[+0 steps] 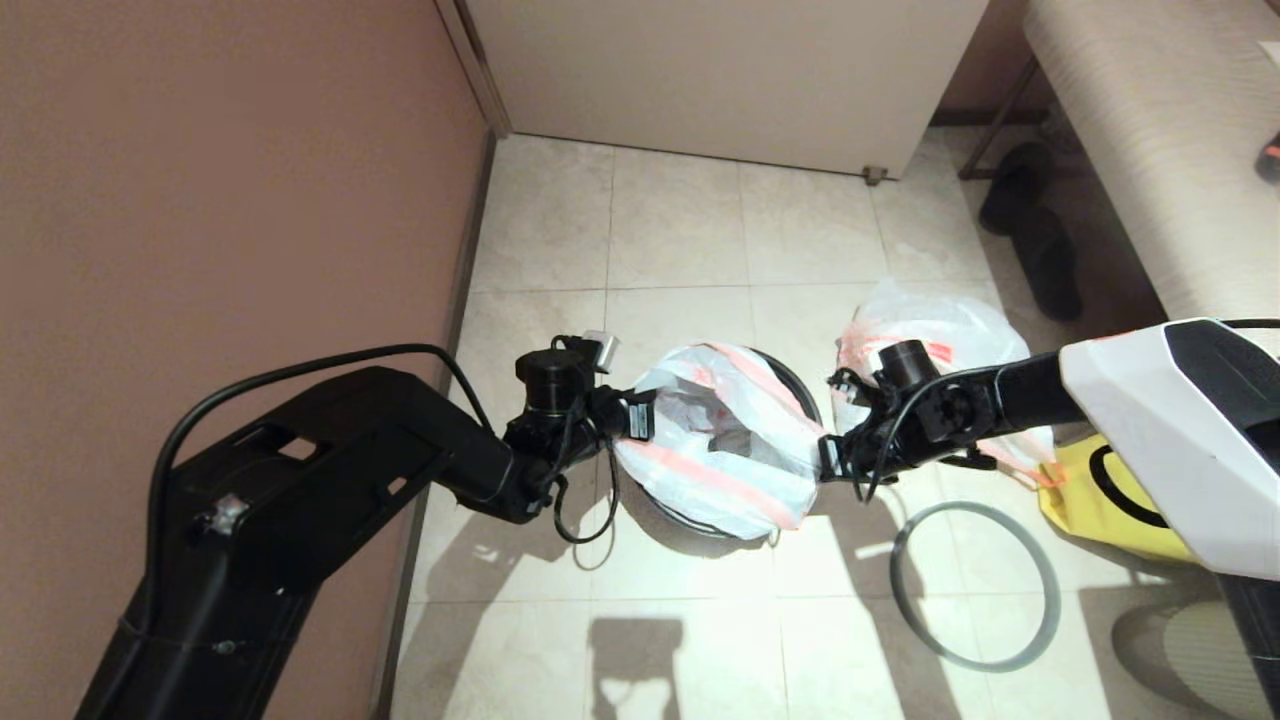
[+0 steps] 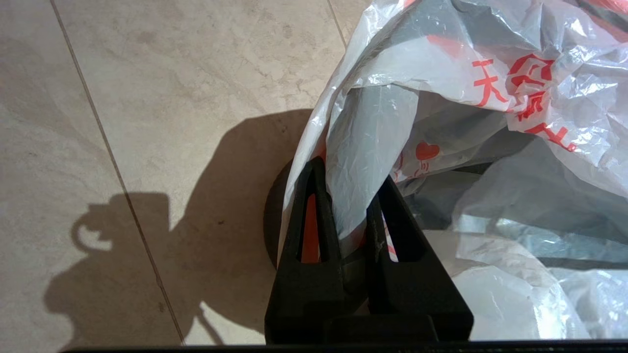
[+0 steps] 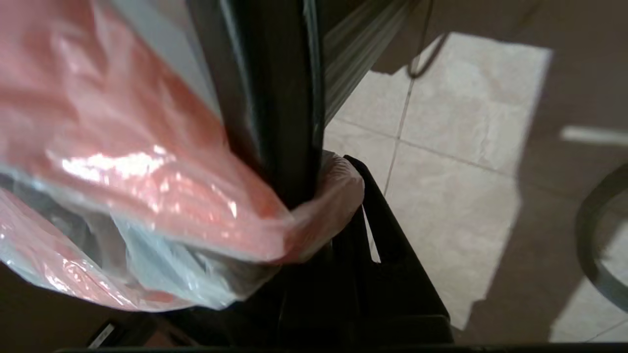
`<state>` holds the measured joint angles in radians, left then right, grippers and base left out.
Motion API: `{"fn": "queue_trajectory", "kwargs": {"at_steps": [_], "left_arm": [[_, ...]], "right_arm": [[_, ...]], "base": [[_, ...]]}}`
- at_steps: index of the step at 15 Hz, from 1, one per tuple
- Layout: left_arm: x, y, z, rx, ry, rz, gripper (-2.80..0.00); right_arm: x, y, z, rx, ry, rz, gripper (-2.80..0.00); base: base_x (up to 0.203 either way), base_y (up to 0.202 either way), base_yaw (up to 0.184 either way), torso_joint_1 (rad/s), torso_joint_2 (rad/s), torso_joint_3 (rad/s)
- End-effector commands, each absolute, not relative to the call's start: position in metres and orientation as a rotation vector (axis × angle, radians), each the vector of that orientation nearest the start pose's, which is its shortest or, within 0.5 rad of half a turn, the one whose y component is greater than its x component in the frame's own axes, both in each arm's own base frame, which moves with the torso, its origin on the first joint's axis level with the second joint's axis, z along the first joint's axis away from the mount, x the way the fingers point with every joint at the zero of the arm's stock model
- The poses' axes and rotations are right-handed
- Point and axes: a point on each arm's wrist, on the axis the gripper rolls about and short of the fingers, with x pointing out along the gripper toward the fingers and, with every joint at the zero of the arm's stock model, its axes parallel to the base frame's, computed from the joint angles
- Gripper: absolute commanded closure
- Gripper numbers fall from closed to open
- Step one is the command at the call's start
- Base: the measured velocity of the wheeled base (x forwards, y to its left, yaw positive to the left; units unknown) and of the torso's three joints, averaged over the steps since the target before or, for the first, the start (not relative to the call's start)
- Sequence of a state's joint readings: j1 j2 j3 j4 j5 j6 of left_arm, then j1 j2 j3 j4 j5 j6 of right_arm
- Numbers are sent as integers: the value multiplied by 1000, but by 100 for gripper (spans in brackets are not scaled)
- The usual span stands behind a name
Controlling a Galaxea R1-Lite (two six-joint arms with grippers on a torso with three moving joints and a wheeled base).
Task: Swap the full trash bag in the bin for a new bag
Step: Put the new garbage bag on the trash can
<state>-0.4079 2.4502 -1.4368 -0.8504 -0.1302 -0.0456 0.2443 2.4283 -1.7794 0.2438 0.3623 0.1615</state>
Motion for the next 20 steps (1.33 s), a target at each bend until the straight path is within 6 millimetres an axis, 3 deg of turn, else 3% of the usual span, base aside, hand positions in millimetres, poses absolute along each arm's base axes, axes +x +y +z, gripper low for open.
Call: {"fn": "queue_trajectory", "kwargs": {"at_steps": [1,3,5,7,9,10,14,18,20], "left_arm": [[447,-197,65,-22,175,-536,0],[447,-197,66,-22,175,-536,0],[447,-197,66,-22,174,-538,0],[447,-197,66,-22,175,-538,0],[446,-198,65,-22,178,-539,0],[446,-198,65,-22,179,-539,0],[446,-199,63,-19,183,-539,0],[445,-201,61,-16,187,-545,0],[444,-203,61,-16,189,-548,0]], "right_arm": [[468,128,64,178,934,460,0],[474,132,66,183,882,425,0],[480,132,85,211,741,393,0],[470,126,111,222,665,380,0],[457,120,117,222,661,374,0],[452,118,117,218,669,372,-280],[432,110,128,223,768,348,-280],[409,82,158,298,847,401,-280],[401,77,159,312,878,413,-280]], "base": [[0,0,0,0,0,0],[0,0,0,0,0,0],[0,0,0,0,0,0],[0,0,0,0,0,0],[0,0,0,0,0,0],[0,0,0,0,0,0],[0,0,0,0,0,0],[0,0,0,0,0,0],[0,0,0,0,0,0]]}}
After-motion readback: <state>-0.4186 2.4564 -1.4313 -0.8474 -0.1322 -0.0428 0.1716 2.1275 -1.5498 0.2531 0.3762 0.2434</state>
